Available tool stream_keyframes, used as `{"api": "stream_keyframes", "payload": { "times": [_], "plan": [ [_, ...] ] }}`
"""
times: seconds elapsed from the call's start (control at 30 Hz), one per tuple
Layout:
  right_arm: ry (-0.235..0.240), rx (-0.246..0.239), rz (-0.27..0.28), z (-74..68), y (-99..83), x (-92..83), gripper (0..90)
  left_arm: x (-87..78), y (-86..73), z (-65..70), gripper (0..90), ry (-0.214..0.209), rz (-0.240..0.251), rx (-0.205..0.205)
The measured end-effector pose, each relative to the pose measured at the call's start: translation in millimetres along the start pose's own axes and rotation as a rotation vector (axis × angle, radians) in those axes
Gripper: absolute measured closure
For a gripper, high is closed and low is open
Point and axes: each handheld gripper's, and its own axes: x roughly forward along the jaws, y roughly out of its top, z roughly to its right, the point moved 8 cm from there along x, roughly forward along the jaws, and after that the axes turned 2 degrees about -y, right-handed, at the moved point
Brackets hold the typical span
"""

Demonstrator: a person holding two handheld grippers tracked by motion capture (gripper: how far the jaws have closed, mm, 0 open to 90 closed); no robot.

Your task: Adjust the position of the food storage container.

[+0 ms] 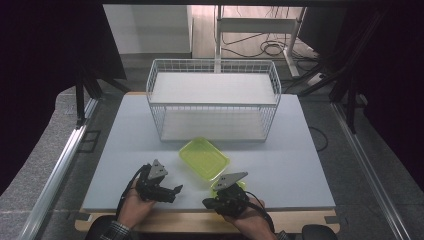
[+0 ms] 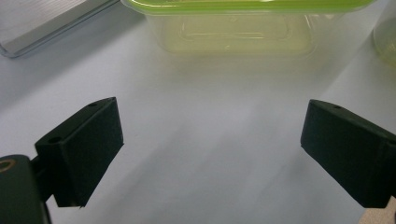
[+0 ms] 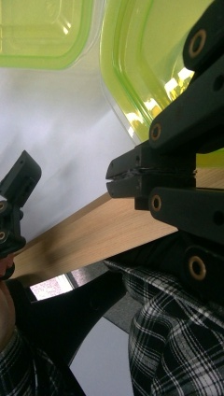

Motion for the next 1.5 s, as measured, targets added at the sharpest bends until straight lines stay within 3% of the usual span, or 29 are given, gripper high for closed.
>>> {"api": "stream_keyframes", "payload": {
  "times": [0.3, 0.7, 0.97, 1.17, 1.5],
  "plan": [
    [-0.069, 0.015, -0.022, 21.6, -10.1, -12.6, 88.4, 1.6, -1.2, 0.7, 5.6, 0.002, -0.013, 0.008],
    [-0.16, 0.096, -0.01, 61.5, -22.1, -36.4, 88.3, 2.3, -1.7, 0.9, 5.7, 0.003, -0.019, 0.013],
    [-0.166, 0.111, 0.022, 67.7, -11.5, -33.1, 86.9, 3.2, -2.2, 1.3, 5.7, 0.004, -0.027, 0.018],
    [-0.179, 0.113, 0.01, 75.5, -10.4, -29.4, 87.4, 3.7, -2.5, 1.6, 5.7, 0.004, -0.029, 0.019],
    [-0.259, 0.195, 0.041, 109.2, -21.0, -51.4, 87.9, 4.8, -3.5, 2.2, 5.8, 0.003, -0.039, 0.025]
  ]
}}
